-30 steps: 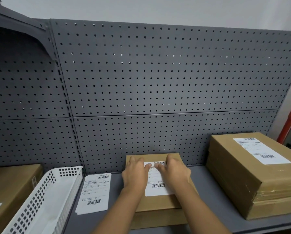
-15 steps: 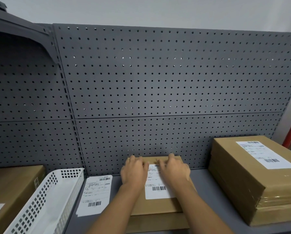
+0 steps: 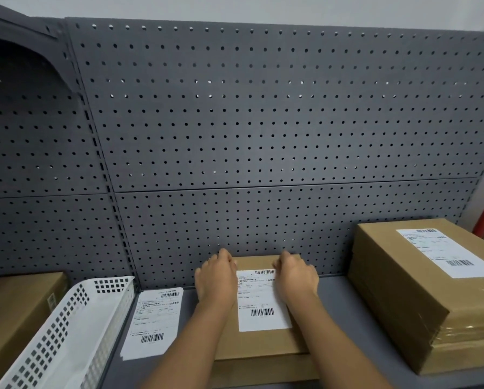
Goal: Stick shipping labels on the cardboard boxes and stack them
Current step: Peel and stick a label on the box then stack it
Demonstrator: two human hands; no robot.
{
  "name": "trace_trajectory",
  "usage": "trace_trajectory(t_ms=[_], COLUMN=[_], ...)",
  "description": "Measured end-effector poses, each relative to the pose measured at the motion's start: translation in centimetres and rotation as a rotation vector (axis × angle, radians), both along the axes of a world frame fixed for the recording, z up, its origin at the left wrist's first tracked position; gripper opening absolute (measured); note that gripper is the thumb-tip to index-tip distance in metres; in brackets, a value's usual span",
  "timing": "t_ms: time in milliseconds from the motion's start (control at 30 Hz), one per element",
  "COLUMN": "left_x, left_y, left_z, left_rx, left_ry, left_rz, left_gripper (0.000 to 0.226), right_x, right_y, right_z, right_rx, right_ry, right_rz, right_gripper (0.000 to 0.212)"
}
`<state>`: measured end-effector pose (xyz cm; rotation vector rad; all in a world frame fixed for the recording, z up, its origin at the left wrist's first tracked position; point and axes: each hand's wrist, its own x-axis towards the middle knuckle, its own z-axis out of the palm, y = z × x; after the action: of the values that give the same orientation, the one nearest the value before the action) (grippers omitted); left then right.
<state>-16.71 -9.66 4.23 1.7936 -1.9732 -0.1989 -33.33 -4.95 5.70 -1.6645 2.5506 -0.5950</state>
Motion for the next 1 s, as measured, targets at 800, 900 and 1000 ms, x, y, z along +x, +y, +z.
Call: trace_trajectory(t_ms=[800, 900, 1000], left_x=[1.1, 0.5, 0.1], left_y=[5.2, 5.6, 5.9], left_z=[0.1, -0.2, 0.3], left_rx=[0.152, 0.143, 0.172], left_ry=[-0.231, -0.274, -0.283], left_rz=[-0.155, -0.126, -0.111], left_gripper=[0.076, 0.069, 0.062], right_x=[2.3, 2.8, 2.9], right_y=[5.0, 5.1, 4.9], right_z=[-0.5, -0.9, -1.2], right_rx=[0.124, 0.083, 0.06], right_ry=[0.203, 0.16, 0.11], right_rz=[0.072, 0.085, 0.091], right_gripper=[0.072, 0.053, 0.037])
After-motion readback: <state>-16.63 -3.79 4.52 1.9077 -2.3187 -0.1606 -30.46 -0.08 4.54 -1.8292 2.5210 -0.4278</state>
